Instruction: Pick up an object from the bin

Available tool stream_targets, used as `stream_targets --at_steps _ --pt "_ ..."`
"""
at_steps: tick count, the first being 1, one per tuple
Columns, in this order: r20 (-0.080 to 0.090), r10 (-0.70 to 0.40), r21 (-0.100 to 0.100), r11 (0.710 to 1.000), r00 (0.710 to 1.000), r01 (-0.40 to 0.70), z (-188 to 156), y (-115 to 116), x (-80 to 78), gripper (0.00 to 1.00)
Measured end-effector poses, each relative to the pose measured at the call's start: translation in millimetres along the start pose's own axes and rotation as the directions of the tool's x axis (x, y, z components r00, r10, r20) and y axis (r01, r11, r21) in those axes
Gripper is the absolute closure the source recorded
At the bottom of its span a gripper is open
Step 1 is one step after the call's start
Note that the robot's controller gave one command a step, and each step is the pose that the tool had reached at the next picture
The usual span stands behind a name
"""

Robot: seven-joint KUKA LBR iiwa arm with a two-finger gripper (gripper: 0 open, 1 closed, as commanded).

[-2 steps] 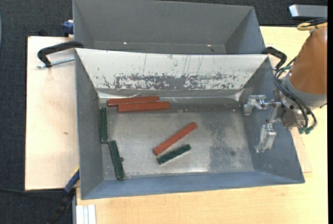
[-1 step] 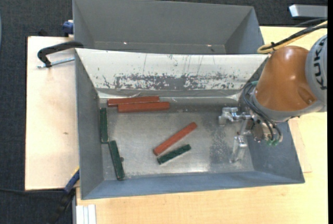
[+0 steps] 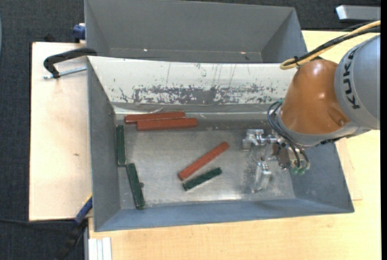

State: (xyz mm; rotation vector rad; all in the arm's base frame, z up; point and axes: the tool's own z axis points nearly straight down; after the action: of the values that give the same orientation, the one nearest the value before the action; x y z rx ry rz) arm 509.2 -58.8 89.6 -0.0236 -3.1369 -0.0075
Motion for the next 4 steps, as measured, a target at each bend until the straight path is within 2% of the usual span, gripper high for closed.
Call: stream_targets --at_steps 1,2,3,4 --pt "0.010 -0.086 0.006 0.996 0.996 0.086 -9.5 36.5 -8.3 0.00" --pt "0.011 -0.066 0.004 0.998 0.998 0.066 2.9 62.9 -26.6 0.00" --pt "0.010 -0.006 0.004 1.000 1.000 0.006 5.7 67.3 -31.1 0.00" --pt "0.010 -0.061 0.005 0.998 0.998 0.061 19.1 82.1 -45.6 1.00"
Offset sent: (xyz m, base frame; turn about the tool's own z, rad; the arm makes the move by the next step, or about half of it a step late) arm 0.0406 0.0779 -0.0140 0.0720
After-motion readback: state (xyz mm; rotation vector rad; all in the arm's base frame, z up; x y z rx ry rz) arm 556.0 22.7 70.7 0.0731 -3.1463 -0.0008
